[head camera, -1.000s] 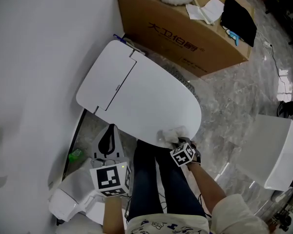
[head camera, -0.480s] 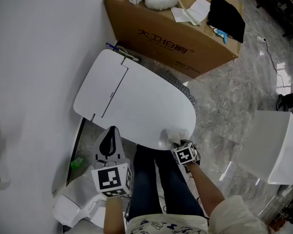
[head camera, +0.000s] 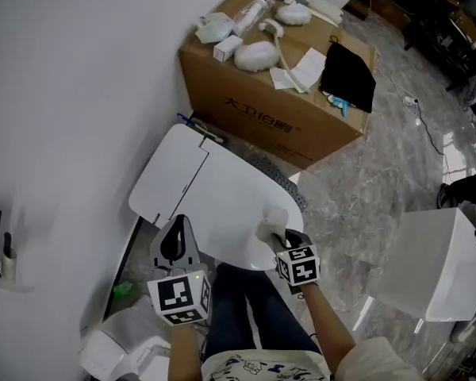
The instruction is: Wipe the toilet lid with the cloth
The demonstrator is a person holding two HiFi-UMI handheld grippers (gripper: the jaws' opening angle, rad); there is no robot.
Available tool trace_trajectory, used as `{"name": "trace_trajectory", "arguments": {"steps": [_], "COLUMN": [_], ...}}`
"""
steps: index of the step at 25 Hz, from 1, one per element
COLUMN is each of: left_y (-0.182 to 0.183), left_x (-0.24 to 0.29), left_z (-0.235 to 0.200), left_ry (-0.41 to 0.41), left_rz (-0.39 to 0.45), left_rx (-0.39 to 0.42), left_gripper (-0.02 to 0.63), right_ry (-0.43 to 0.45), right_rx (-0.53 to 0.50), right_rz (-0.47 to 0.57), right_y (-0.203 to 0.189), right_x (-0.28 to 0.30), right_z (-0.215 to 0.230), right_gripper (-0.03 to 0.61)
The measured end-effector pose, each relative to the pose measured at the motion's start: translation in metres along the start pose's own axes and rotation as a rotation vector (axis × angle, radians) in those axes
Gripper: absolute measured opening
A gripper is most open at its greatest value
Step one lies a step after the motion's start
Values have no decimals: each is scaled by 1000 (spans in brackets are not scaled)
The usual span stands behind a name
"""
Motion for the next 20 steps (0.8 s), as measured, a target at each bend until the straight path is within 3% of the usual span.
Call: {"name": "trace_trajectory", "arguments": {"steps": [10,20], "left_y": [104,188], "left_x": [-47,-107], "left_z": [29,54], "left_ry": [-7,7], "left_rz": [206,399], "left_rx": [26,81], "left_gripper": [12,12], "right_ry": [-72,-124], "right_rx": [-56,-44], "right_rz": [449,762], "right_y": [175,271], "right_x": [-128,-243], "right_z": [-5,-10], "right_gripper": [94,94]}}
Point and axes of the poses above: the fingertips, and each gripper's own axes: x forward along the fingers, z to its right, y out of its top, the point moved 5 cm from there along -x, backward along the fingers, and after that the axes turned 12 degrees about -x, right-handed, at the moved point
